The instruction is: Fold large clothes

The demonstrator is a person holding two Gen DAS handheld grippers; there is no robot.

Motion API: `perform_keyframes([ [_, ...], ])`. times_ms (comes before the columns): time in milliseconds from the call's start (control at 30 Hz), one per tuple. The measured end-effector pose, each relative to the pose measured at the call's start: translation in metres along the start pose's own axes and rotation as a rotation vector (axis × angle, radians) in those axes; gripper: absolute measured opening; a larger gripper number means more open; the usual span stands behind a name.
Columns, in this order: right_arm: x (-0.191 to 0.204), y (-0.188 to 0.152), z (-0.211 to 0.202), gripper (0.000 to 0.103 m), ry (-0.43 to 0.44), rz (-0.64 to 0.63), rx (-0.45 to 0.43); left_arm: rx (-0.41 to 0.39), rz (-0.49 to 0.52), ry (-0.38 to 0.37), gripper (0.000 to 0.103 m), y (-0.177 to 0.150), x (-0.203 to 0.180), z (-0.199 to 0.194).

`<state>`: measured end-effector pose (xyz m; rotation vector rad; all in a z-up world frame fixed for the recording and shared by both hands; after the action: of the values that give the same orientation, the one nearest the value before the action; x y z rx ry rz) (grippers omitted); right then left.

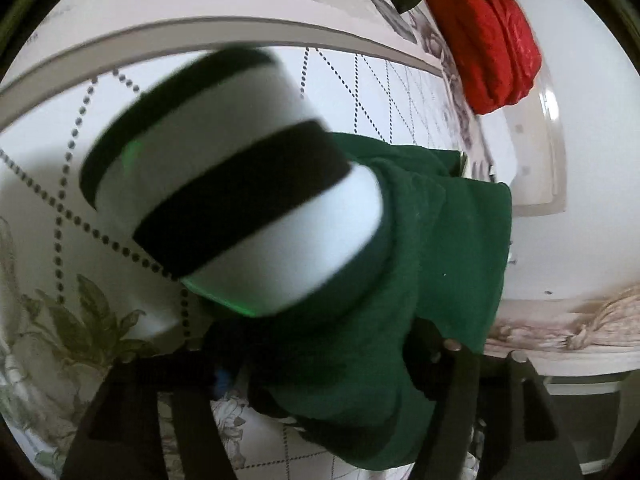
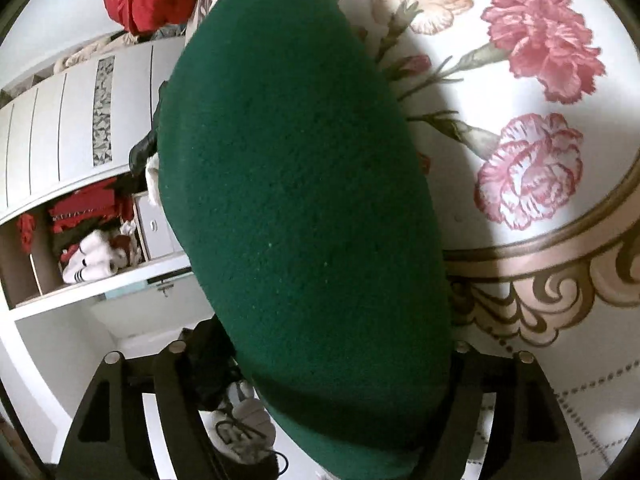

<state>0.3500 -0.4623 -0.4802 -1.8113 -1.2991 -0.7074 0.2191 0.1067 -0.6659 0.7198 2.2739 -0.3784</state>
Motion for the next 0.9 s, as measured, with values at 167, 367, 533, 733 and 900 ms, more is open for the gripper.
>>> perform_keyframes([
  [167,-0.004,-0.007,0.036,0.097,0.006,0.003,0.067,0.000,0.127,0.076,0.087,-0.005,-0.029,0.016],
  [367,0.009,-0.004,0.051,0.069,0.011,-0.031,0.010,-0.098,0.151,0.013,0.030,-0.001,-0.051,0.008],
  [533,0.031,-0.015,0.040,0.041,0.045,-0.081,-0.061,-0.144,0.184,-0.020,0.024,-0.003,-0.075,-0.010],
  [733,0.068,-0.021,0.006,0.037,0.099,-0.131,-0.116,-0.177,0.218,-0.058,0.023,0.000,-0.116,-0.028],
  [900,0.112,-0.011,-0.028,0.036,0.125,-0.207,-0.144,-0.205,0.240,-0.105,0.023,0.008,-0.156,-0.036],
])
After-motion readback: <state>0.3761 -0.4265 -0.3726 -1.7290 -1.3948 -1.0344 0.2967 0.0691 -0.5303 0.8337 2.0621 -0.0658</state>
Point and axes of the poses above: each gripper's, at about its wrist camera, not at the fingertips, and z roughly the way its jaws point, x to its left, y to its top, the point moved 3 cm from there along z, roughly the way its jaws point, and after that the axes turned 1 degree about x, right-handed, at the moved point
